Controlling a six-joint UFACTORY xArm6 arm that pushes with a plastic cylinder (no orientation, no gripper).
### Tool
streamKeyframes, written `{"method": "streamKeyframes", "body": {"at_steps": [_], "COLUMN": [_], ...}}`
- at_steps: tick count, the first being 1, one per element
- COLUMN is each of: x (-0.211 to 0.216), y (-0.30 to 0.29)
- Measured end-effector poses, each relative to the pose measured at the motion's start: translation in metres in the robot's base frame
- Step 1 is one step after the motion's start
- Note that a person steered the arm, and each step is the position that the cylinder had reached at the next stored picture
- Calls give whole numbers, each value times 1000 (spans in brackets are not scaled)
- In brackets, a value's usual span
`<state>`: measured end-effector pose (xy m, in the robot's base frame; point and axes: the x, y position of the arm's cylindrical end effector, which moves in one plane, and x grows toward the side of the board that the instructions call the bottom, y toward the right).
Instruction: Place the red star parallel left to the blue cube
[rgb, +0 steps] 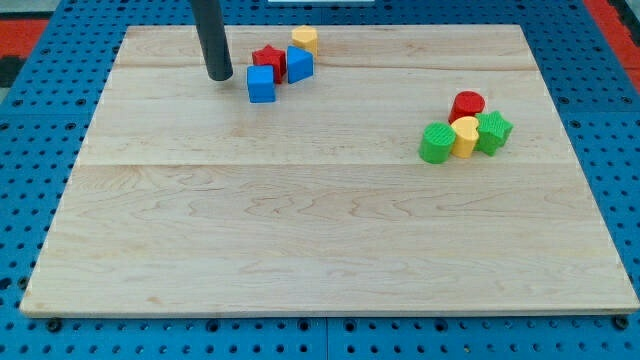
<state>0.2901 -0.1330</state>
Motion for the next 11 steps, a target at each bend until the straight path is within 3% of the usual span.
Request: {"method": "streamKeyframes", "body": {"at_steps": [1, 2, 4, 5, 7, 9, 10, 11], "x": [4, 46, 65, 71, 71, 81, 14, -24], "y": [18, 95, 219, 219, 98, 13, -26, -29]}}
